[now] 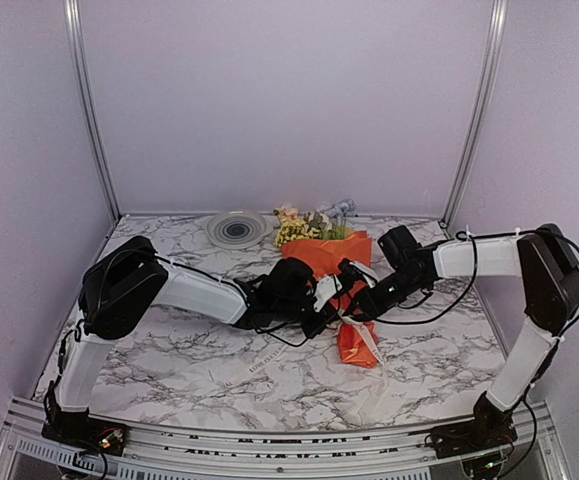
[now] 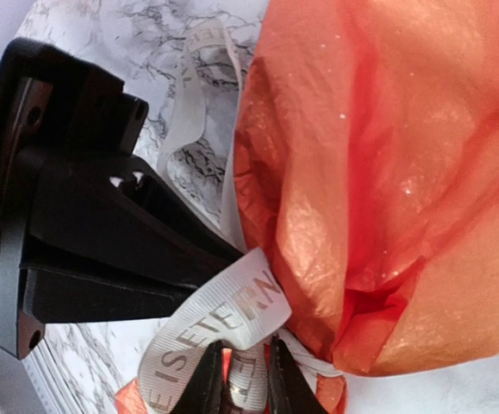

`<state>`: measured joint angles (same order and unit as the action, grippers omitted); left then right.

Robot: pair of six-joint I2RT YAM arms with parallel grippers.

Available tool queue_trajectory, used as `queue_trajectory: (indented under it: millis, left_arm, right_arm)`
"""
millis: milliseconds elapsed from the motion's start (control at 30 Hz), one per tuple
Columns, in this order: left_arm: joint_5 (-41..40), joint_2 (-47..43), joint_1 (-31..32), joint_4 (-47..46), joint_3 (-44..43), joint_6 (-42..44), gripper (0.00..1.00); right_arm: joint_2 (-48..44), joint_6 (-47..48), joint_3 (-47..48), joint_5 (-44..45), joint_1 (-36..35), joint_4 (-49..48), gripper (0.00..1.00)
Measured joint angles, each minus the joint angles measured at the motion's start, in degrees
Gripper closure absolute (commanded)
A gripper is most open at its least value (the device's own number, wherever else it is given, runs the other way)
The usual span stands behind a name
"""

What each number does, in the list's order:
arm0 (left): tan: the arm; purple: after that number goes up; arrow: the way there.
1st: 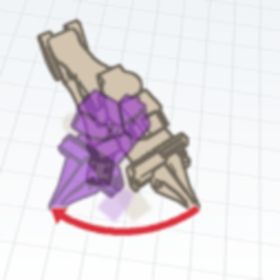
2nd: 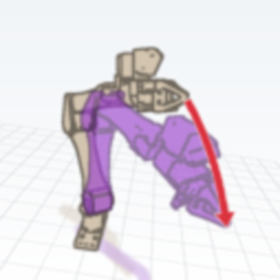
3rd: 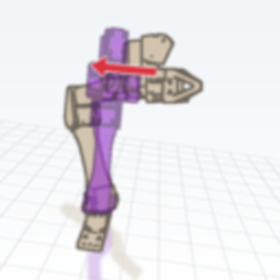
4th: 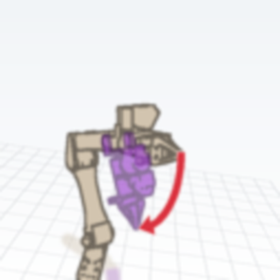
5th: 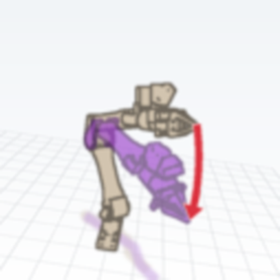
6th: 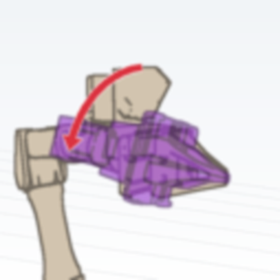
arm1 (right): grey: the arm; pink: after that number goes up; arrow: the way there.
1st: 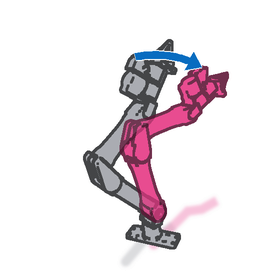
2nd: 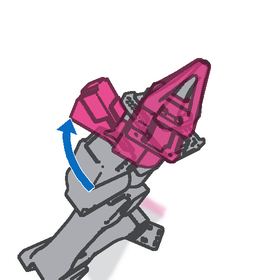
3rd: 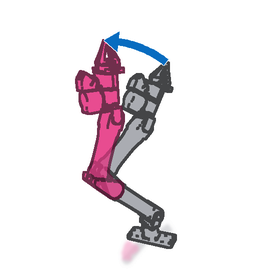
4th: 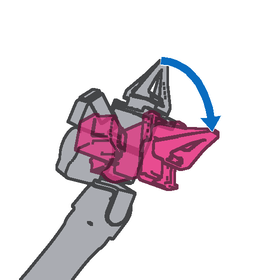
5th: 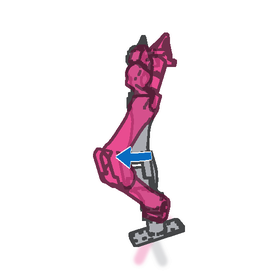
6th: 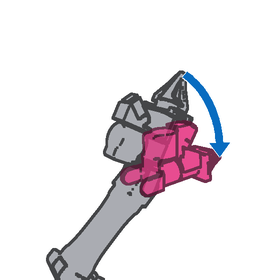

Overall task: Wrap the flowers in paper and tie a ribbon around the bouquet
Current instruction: Cross the ribbon over the folded bouquet.

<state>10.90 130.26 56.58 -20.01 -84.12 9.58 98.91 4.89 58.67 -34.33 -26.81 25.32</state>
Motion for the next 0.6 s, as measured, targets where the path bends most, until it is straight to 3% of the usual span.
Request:
queue_trajectory:
  millis: [600]
  left_arm:
    - [0.66,0.00,-0.26,-0.07,0.13,-0.22,1.00]
  right_arm:
    - [-2.67,-0.07,0.00,-1.33,2.67,0.55,0.83]
